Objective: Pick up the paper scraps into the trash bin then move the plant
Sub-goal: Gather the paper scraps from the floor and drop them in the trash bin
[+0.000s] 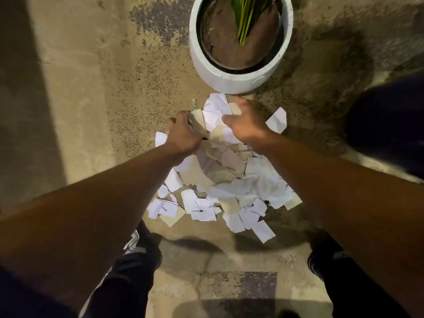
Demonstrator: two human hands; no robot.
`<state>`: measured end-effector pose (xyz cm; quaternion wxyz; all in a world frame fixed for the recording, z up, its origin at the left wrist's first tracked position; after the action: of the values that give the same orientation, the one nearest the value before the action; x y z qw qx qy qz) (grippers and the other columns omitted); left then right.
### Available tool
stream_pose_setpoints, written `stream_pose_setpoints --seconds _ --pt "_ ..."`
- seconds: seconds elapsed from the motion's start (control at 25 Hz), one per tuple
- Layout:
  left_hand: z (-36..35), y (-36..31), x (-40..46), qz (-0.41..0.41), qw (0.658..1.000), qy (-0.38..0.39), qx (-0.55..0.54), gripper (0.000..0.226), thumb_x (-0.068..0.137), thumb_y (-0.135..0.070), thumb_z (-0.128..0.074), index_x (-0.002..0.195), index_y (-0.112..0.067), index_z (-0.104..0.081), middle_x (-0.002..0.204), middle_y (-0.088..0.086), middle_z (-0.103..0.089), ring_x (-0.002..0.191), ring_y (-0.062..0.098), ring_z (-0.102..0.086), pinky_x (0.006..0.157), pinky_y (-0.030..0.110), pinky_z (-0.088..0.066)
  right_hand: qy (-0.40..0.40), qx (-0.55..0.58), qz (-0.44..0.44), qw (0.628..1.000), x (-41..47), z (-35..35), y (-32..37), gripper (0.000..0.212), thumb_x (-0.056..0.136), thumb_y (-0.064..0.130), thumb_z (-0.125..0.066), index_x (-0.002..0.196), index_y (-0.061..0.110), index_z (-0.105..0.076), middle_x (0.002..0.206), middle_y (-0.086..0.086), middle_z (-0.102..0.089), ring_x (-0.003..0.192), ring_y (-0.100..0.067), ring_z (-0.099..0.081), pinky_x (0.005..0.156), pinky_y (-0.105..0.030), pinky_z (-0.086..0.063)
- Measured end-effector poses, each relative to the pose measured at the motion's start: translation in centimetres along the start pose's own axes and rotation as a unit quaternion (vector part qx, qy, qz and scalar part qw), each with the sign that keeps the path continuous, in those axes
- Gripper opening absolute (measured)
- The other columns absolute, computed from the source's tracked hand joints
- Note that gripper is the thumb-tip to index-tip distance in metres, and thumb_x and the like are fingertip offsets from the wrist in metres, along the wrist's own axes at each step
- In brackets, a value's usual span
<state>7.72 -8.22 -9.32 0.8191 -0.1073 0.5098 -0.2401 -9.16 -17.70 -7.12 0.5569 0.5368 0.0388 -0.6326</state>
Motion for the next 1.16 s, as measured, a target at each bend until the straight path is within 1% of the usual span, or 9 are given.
stream_pose_setpoints --seconds 0.08,0.16,0.28,0.4,0.52,0.72,0.92,1.04,1.16 --pt "-0.3 0.1 0.4 0.024 0.999 0.007 -0.027 0.069 0.083 -0.021 -0.076 0.141 -0.029 -0.041 0.123 0.003 -0.031 0.087 0.010 -0.049 0.047 0.023 -0.050 0.000 0.033 -0.023 0.999 1.0 -0.3 0.3 0.060 0.092 0.030 -0.067 0.147 0.021 -0.047 0.147 -0.003 -0.050 0.127 -0.023 -0.053 0.097 -0.032 -0.046" --pt "-0.6 0.1 0.9 0.041 0.996 0.019 -0.080 0.063 0.084 -0.016 -0.073 0.137 -0.025 -0.041 0.124 0.013 -0.043 0.086 0.022 -0.058 0.049 0.026 -0.048 0.017 0.082 -0.063 0.995 1.4 -1.0 -0.2 0.058 0.091 0.030 -0.069 0.145 0.019 -0.050 0.137 -0.002 -0.057 0.117 -0.022 -0.059 0.090 -0.033 -0.048" --pt "-0.9 -0.7 1.2 0.032 0.982 0.049 -0.178 0.024 0.090 -0.004 -0.064 0.104 -0.018 -0.051 0.095 0.018 -0.061 0.075 0.028 -0.058 0.053 0.028 -0.044 0.061 0.142 -0.102 0.983 1.1 -2.9 -0.7 0.043 0.090 0.019 -0.073 0.130 0.011 -0.060 0.119 -0.008 -0.066 0.100 -0.021 -0.064 0.079 -0.031 -0.055" --pt "-1.0 -1.4 0.7 0.007 0.987 0.063 -0.150 0.017 0.086 0.002 -0.066 0.090 -0.013 -0.058 0.075 0.011 -0.064 0.061 0.023 -0.060 0.054 0.029 -0.048 0.072 0.159 -0.075 0.982 0.4 -4.3 -0.3 0.021 0.084 0.000 -0.074 0.102 0.008 -0.068 0.093 -0.011 -0.069 0.075 -0.019 -0.063 0.057 -0.025 -0.051" --pt "-0.8 -1.4 0.0 -0.003 0.985 0.088 -0.151 0.019 0.079 0.011 -0.066 0.091 -0.005 -0.066 0.062 0.006 -0.065 0.048 0.014 -0.058 0.046 0.023 -0.044 0.049 0.153 -0.048 0.986 0.1 -4.6 -0.2 0.019 0.078 -0.007 -0.074 0.085 0.010 -0.069 0.091 -0.018 -0.072 0.080 -0.025 -0.065 0.076 -0.042 -0.058" --pt "1.3 -0.7 -0.7 -0.032 0.983 0.015 -0.183 0.018 0.086 0.008 -0.064 0.082 -0.009 -0.065 0.075 0.010 -0.065 0.056 0.015 -0.057 0.047 0.023 -0.047 0.009 0.096 -0.003 0.995 -0.8 -3.8 -0.2 0.022 0.075 0.005 -0.069 0.080 0.025 -0.060 0.073 0.006 -0.059 0.072 -0.017 -0.058 0.072 -0.036 -0.054" --pt "3.7 2.4 -0.6 0.012 0.968 -0.087 -0.237 0.030 0.090 0.011 -0.061 0.075 -0.015 -0.061 0.094 0.003 -0.070 0.092 0.016 -0.065 0.083 0.029 -0.059 -0.032 0.091 -0.038 0.995 -1.5 -1.1 -2.7 0.029 0.072 0.024 -0.061 0.100 0.029 -0.062 0.082 0.007 -0.061 0.078 -0.021 -0.061 0.067 -0.031 -0.049" --pt "4.7 4.9 -1.2 0.033 0.980 -0.144 -0.136 0.031 0.084 0.006 -0.070 0.066 -0.019 -0.063 0.083 -0.004 -0.067 0.083 0.014 -0.062 0.064 0.010 -0.052 -0.046 0.062 -0.089 0.993 -1.6 0.9 -5.4 0.021 0.082 0.017 -0.064 0.102 0.025 -0.068 0.089 0.004 -0.065 0.086 -0.022 -0.063 0.072 -0.027 -0.052" --pt "4.6 6.8 -1.1 0.067 0.985 -0.157 0.003 0.013 0.081 -0.012 -0.080 0.074 -0.019 -0.071 0.119 0.004 -0.052 0.102 0.018 -0.046 0.091 0.018 -0.043 -0.092 -0.075 -0.105 0.987 -1.3 3.9 -6.6 0.021 0.086 0.015 -0.066 0.106 0.017 -0.072 0.108 -0.011 -0.071 0.101 -0.030 -0.067 0.089 -0.040 -0.057"
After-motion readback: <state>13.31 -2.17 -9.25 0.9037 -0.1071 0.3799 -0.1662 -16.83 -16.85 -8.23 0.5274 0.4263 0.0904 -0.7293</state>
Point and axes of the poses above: each hand's wrist, its own x-axis towards the middle knuckle, its own z-axis out of the back of the hand, y = z × x, the point moved 8 cm from there along x, towards the middle knuckle
